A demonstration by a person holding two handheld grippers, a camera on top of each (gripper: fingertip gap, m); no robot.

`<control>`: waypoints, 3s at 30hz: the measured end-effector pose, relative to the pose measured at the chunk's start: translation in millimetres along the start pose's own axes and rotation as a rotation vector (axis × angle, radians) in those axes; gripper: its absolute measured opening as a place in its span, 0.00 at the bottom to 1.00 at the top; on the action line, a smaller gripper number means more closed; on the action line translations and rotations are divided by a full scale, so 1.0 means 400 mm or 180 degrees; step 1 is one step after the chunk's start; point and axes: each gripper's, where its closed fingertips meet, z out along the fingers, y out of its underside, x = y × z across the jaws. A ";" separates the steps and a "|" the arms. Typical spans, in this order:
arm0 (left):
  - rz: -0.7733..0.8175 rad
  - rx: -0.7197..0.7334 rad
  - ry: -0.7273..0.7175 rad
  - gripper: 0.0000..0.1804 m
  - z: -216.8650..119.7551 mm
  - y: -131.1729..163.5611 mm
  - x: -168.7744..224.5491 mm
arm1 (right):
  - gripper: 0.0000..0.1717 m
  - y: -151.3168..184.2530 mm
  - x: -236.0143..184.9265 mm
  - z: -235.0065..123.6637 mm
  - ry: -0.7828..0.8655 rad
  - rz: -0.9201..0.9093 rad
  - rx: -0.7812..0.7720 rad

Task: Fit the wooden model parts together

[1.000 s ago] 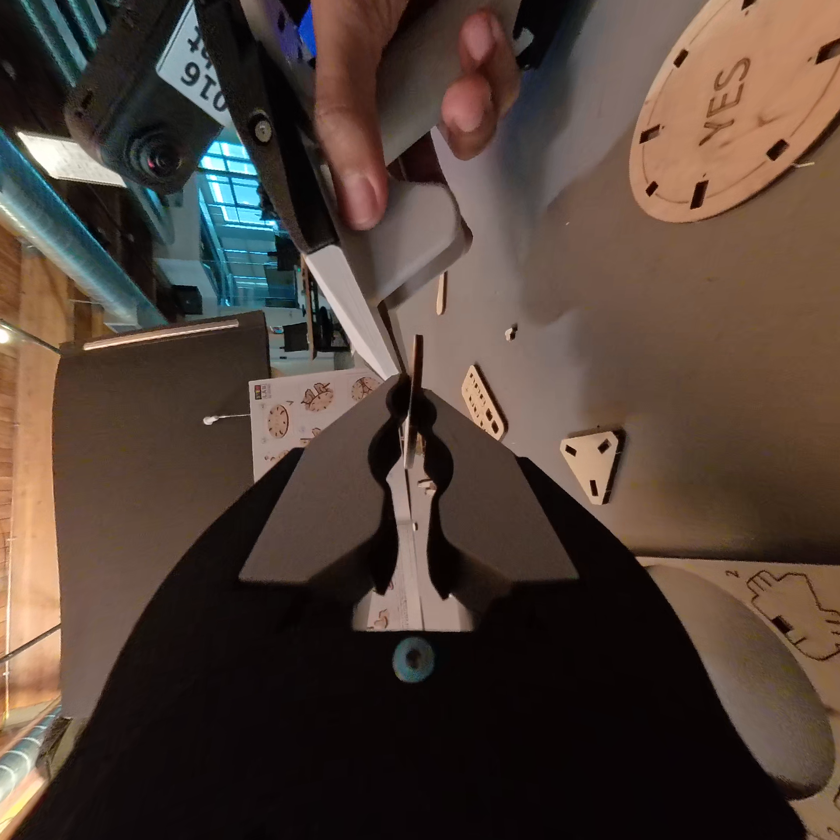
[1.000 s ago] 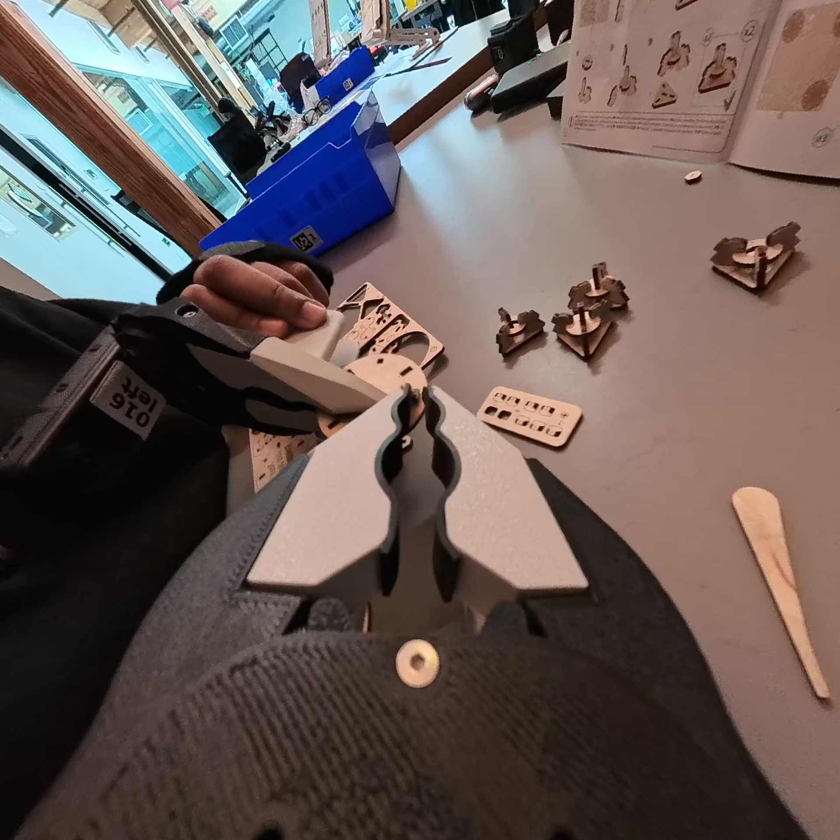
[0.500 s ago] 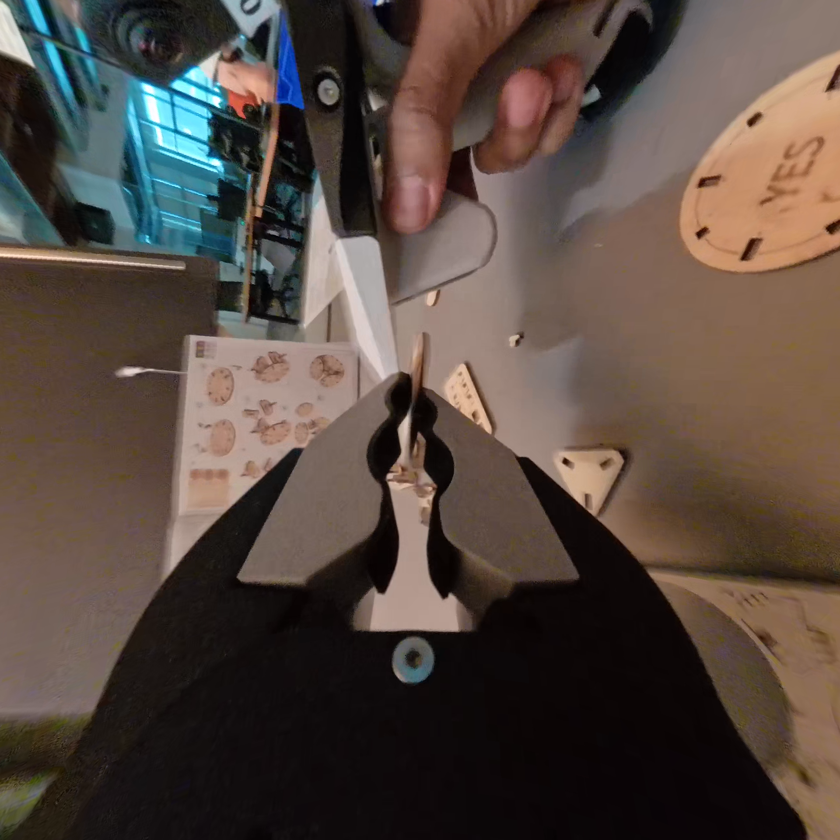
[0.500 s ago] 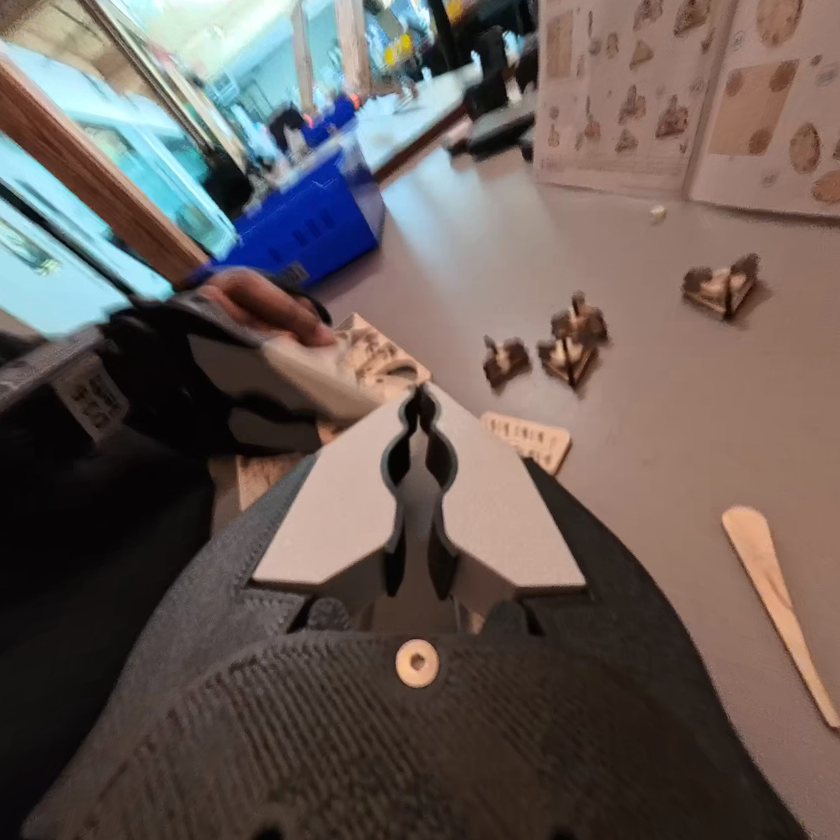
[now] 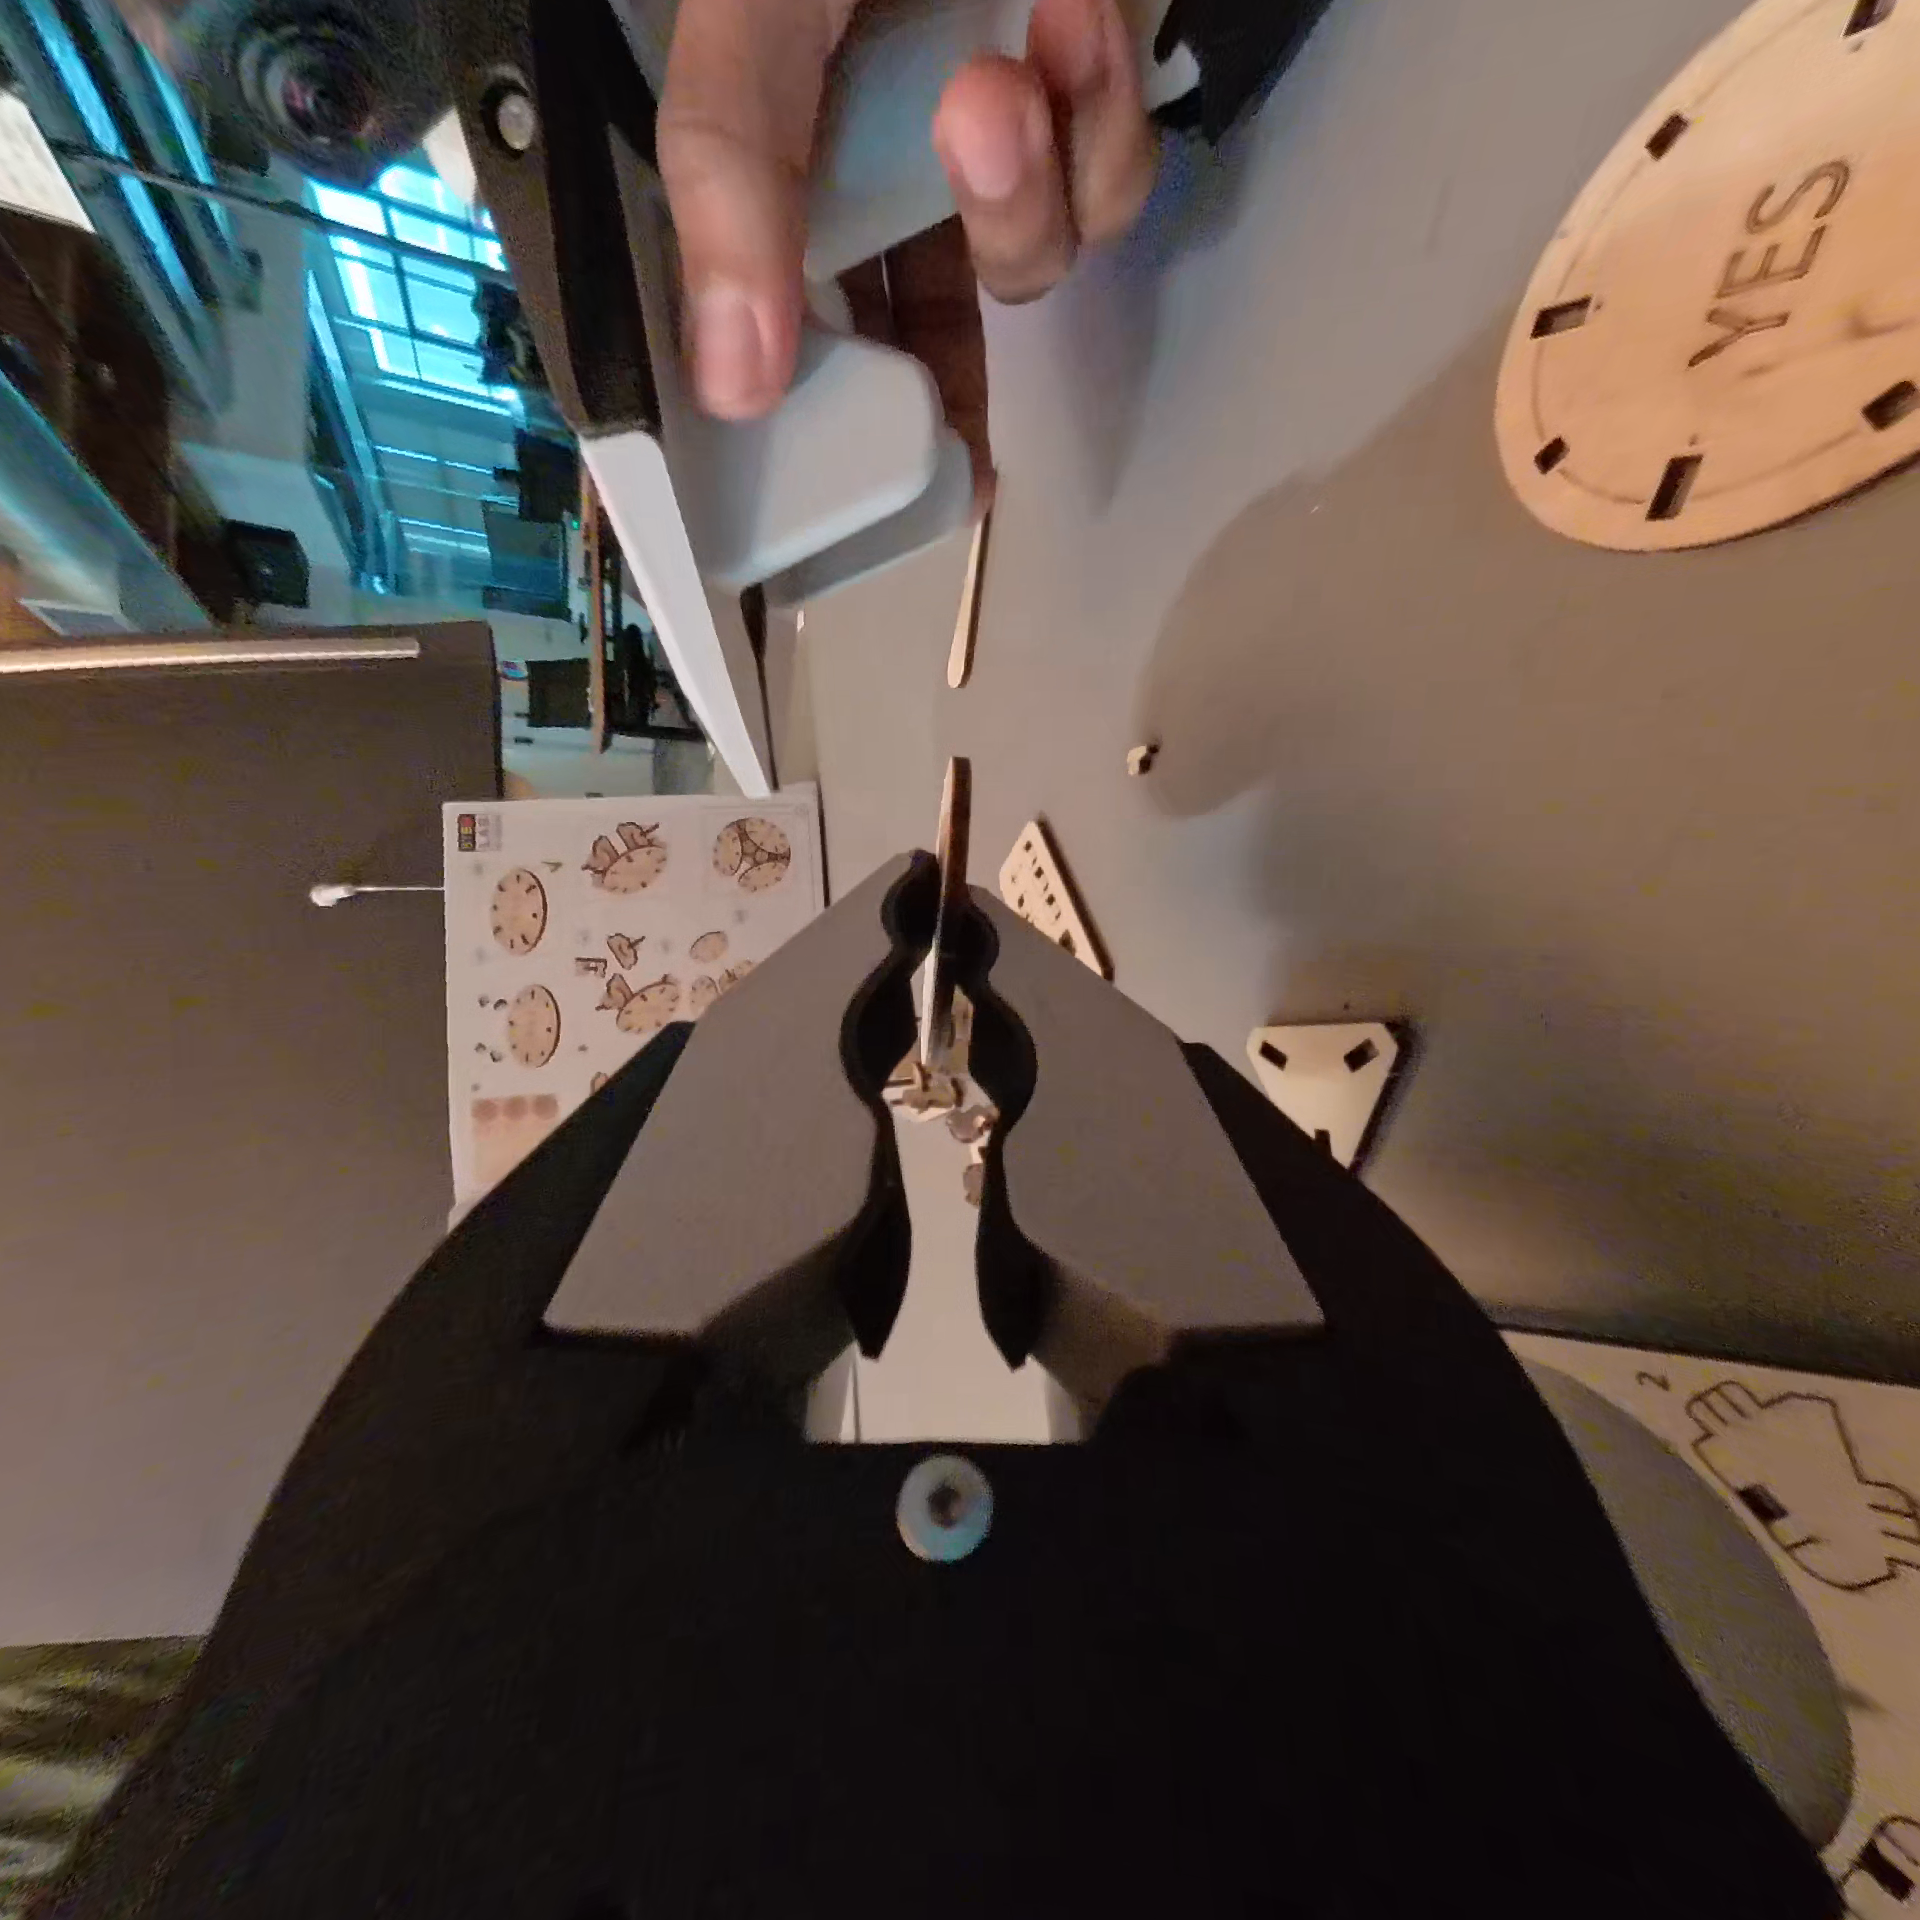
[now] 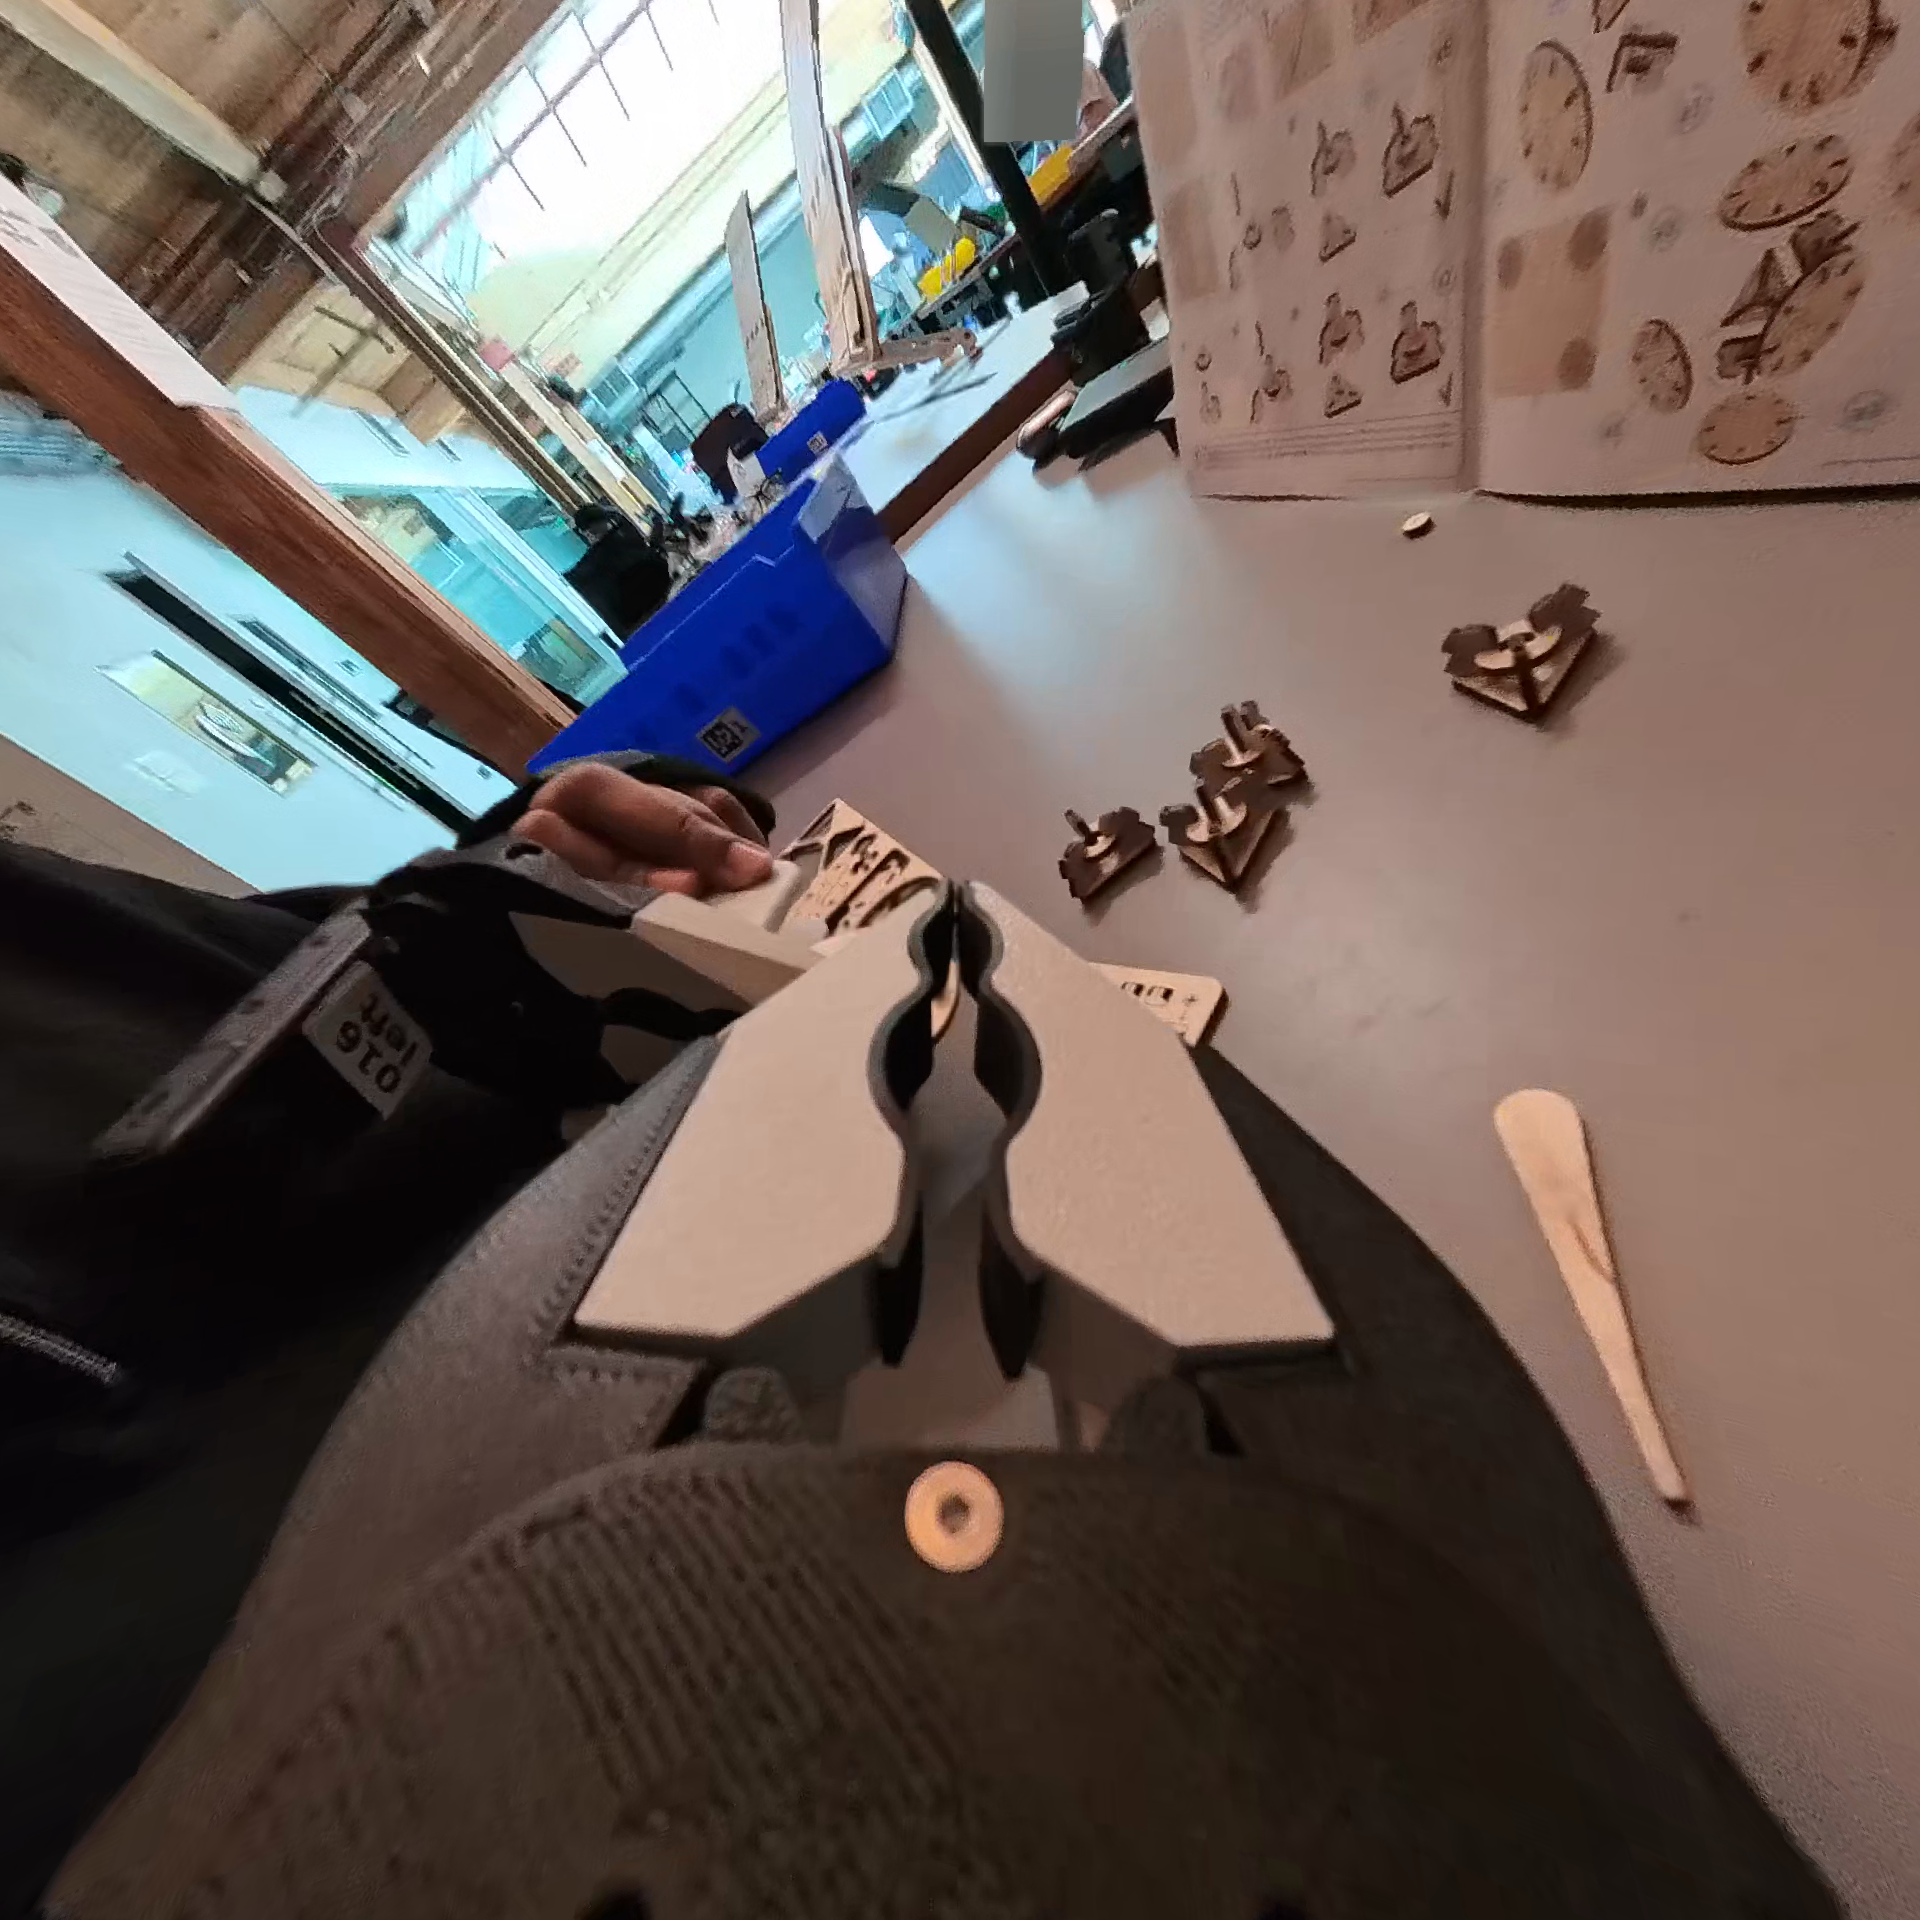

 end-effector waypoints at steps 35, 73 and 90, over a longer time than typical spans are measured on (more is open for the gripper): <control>-0.0684 0.0022 0.0626 0.00 -0.001 -0.017 0.040 | 0.00 0.002 -0.070 0.053 -0.0176 -0.0036 0.0034; -0.1114 0.0657 -0.0144 0.28 -0.032 0.002 -0.087 | 0.00 -0.008 -0.069 -0.001 -0.0823 0.0802 0.0072; -0.5097 0.2262 0.2900 0.01 -0.086 -0.059 -0.104 | 0.00 0.015 -0.131 -0.001 -0.0802 -0.0110 -0.0254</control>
